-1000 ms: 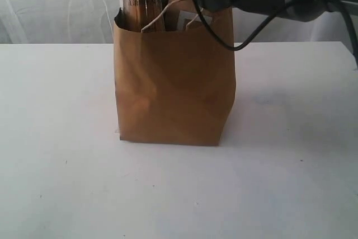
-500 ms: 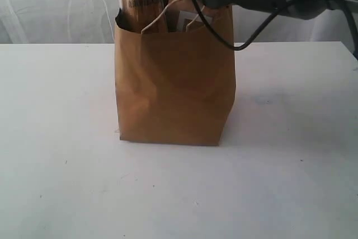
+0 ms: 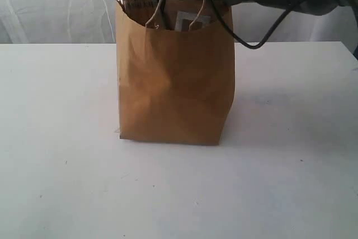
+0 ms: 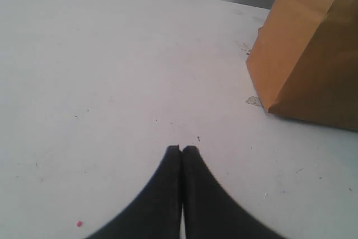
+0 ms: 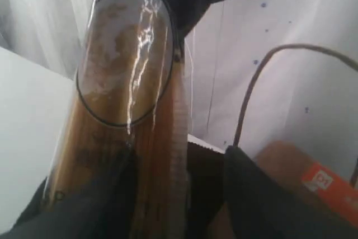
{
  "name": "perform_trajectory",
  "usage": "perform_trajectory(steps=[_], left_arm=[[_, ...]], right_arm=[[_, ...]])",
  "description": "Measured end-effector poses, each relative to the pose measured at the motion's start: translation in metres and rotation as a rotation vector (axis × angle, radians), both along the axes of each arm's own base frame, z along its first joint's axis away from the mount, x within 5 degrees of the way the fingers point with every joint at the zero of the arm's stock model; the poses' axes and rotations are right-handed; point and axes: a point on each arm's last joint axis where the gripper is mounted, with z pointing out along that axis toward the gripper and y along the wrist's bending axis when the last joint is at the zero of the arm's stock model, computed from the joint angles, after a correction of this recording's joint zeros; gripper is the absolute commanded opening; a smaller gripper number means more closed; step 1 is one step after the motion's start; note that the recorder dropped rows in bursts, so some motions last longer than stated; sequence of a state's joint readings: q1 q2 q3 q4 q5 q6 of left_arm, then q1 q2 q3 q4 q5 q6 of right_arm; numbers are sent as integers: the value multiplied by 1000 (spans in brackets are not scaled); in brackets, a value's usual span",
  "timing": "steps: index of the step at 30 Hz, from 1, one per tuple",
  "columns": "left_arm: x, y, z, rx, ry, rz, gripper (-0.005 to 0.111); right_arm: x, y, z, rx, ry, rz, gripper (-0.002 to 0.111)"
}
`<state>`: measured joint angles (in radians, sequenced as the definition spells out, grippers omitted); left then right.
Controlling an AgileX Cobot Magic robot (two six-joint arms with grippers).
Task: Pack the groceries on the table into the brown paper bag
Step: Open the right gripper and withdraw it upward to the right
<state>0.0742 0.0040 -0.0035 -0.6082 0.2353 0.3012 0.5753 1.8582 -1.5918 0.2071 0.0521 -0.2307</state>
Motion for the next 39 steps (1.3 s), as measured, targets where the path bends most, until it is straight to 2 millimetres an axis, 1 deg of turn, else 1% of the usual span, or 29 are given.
perform_trajectory(steps=[3,4,5,6,7,8,9,10,11,12,13,14,16,17,18,19,21,22,23,24,28,30,32,37,39], left_arm=[[0,0,0,0,0,0,0],[0,0,0,0,0,0,0],[0,0,0,0,0,0,0],[0,0,0,0,0,0,0],[0,0,0,0,0,0,0],[0,0,0,0,0,0,0],[0,0,0,0,0,0,0],[0,0,0,0,0,0,0],[0,0,0,0,0,0,0],[0,0,0,0,0,0,0],[0,0,0,0,0,0,0],[0,0,0,0,0,0,0],[0,0,0,0,0,0,0],[0,0,0,0,0,0,0],[0,0,0,0,0,0,0],[0,0,0,0,0,0,0],[0,0,0,0,0,0,0],[0,0,0,0,0,0,0],[0,0,0,0,0,0,0],[0,0,0,0,0,0,0],[0,0,0,0,0,0,0],[0,0,0,0,0,0,0],[0,0,0,0,0,0,0],[0,0,0,0,0,0,0],[0,0,0,0,0,0,0]], right_arm=[[-2,-3,13,42,-56,-12,44],[-5,-4,20,55,-64,-13,38],[-13,-10,37,84,-94,-14,31],[-19,-13,47,86,-97,-9,14],[-33,-21,64,72,-88,6,4],[-40,-27,72,36,-88,14,0],[-52,-41,83,-69,-83,18,0],[-56,-51,87,-137,-71,10,0],[-62,-73,90,-256,-32,-32,0],[-63,-88,92,-309,-3,-72,0],[-67,-118,96,-380,39,-170,0],[-68,-135,96,-395,69,-227,0],[-80,-169,98,-378,130,-352,0],[-99,-196,96,-321,180,-458,0],[-112,-207,94,-289,191,-499,0],[-142,-220,85,-228,165,-535,0],[-172,-226,76,-182,104,-532,0],[-194,-229,70,-142,74,-531,0],[-208,-230,67,-99,63,-531,0],[-243,-235,60,3,63,-540,0],[-304,-246,57,106,37,-560,0],[-332,-252,57,135,12,-570,0],[-356,-257,56,163,-25,-574,0],[-410,-267,53,247,-185,-562,0],[-425,-270,49,279,-245,-553,0]])
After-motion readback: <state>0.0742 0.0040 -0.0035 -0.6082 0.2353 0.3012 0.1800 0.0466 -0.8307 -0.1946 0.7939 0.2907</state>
